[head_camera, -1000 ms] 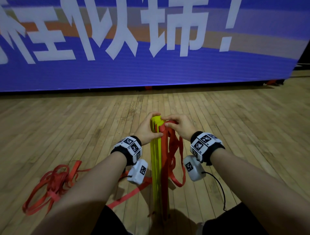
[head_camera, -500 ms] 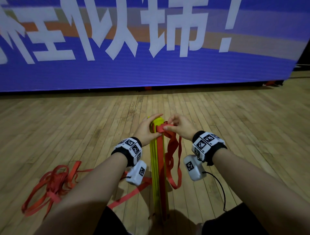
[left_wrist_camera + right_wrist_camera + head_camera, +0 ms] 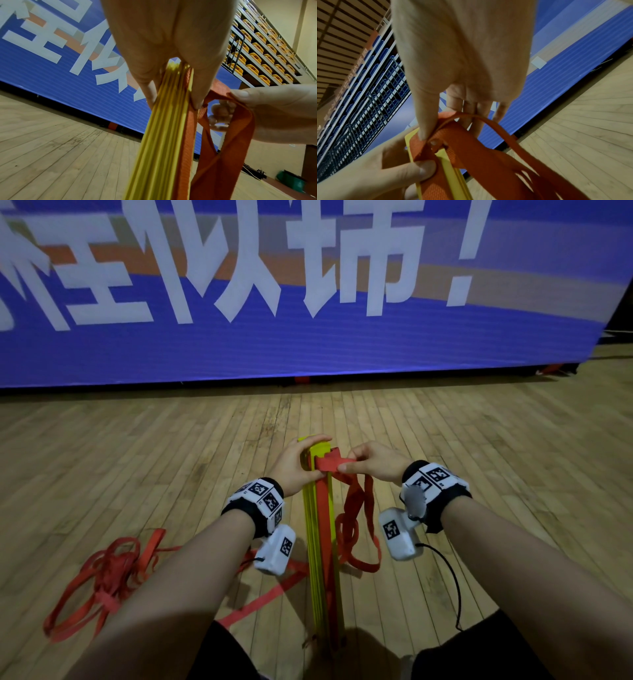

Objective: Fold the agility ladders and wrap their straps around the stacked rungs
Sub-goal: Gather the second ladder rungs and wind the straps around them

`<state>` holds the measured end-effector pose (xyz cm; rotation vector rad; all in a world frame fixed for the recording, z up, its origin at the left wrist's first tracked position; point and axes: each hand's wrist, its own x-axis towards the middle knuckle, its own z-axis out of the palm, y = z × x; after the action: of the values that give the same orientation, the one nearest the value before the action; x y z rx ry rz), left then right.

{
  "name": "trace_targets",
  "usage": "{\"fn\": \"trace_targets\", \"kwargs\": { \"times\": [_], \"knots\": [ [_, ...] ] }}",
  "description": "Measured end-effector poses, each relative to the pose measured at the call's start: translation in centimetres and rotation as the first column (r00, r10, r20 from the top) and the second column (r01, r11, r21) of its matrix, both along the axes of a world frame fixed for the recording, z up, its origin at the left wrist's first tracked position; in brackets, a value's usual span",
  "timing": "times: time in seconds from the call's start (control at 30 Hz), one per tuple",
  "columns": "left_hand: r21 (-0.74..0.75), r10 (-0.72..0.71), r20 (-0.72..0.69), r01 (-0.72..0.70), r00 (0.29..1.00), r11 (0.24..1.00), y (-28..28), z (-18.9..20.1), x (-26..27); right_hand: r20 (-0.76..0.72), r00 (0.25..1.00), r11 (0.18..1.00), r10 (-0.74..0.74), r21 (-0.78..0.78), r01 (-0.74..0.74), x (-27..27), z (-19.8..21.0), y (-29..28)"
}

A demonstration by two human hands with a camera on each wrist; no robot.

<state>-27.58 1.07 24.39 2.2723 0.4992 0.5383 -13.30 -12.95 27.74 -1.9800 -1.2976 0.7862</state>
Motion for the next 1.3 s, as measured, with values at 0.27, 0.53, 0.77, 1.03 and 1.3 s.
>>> {"fn": "trace_targets", "kwargs": {
  "times": [0.27, 0.53, 0.77, 1.03, 1.3],
  "knots": [
    [-0.089, -0.063, 0.030, 0.065, 0.998, 0.994, -0.4, 0.4, 0.0, -0.177, 0.982, 0.984, -0.064, 0.152, 0.091, -0.5, -1.2, 0.3],
    [-0.097, -0.075, 0.036, 0.078, 0.997, 0.992, -0.3, 0.5, -0.4, -0.079, 0.997, 0.967, 0.015, 0.255, 0.005, -0.6, -1.4, 0.4],
    [-0.108, -0.075, 0.048, 0.079, 0.996, 0.991, -0.2, 0.6, -0.4, 0.008, 0.999, 0.941, 0.041, 0.337, -0.042, -0.7, -1.9, 0.9],
    [-0.088, -0.074, 0.027, 0.077, 0.997, 0.993, -0.2, 0.6, -0.4, 0.166, 0.986, 0.966, -0.033, 0.257, -0.011, -0.5, -1.9, 1.1],
    [-0.077, -0.091, 0.030, 0.093, 0.995, 0.993, 0.0, 0.4, -0.3, 0.248, 0.964, 0.962, -0.097, 0.270, 0.027, -0.4, -1.9, 1.4]
  ]
}}
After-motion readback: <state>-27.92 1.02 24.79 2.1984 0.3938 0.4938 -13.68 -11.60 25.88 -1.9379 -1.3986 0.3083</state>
